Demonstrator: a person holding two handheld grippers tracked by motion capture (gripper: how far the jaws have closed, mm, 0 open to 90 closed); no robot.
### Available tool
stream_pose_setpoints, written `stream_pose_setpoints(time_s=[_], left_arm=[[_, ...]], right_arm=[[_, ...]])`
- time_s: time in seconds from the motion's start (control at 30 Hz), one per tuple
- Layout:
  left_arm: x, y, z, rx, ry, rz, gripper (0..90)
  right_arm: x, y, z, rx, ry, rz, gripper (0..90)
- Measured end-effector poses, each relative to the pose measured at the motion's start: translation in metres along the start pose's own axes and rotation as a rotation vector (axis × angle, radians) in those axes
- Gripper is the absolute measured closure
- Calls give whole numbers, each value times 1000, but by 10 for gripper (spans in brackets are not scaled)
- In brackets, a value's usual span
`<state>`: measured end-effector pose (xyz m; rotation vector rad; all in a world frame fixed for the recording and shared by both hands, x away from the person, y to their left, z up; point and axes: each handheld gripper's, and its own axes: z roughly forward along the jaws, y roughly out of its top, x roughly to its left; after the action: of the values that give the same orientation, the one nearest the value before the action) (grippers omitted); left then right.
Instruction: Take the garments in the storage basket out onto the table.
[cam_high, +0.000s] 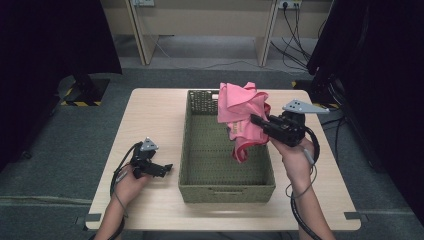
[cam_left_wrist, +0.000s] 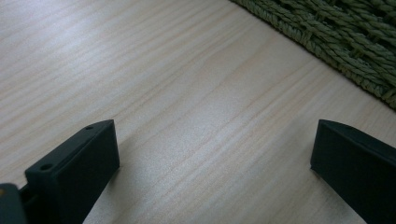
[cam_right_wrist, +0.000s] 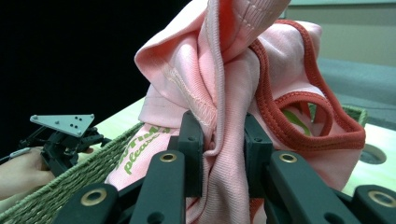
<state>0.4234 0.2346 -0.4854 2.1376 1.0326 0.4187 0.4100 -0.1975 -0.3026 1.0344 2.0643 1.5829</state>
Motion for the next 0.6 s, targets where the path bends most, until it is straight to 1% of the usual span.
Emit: stream_pose_setpoints(time_s=[0.2, 0.33, 0.47, 0.6], left_arm=[[0, 0, 0, 0, 0, 0, 2], [0, 0, 0, 0, 0, 0, 3], [0, 0, 0, 0, -1, 0, 3], [0, 0, 0, 0, -1, 0, 2]], right_arm=[[-2, 1, -7, -14, -15, -2, 752], [-5, 2, -13, -21, -19, 6, 751], [-8, 4, -20, -34, -39, 5, 751], [-9, 5, -26, -38, -46, 8, 750]])
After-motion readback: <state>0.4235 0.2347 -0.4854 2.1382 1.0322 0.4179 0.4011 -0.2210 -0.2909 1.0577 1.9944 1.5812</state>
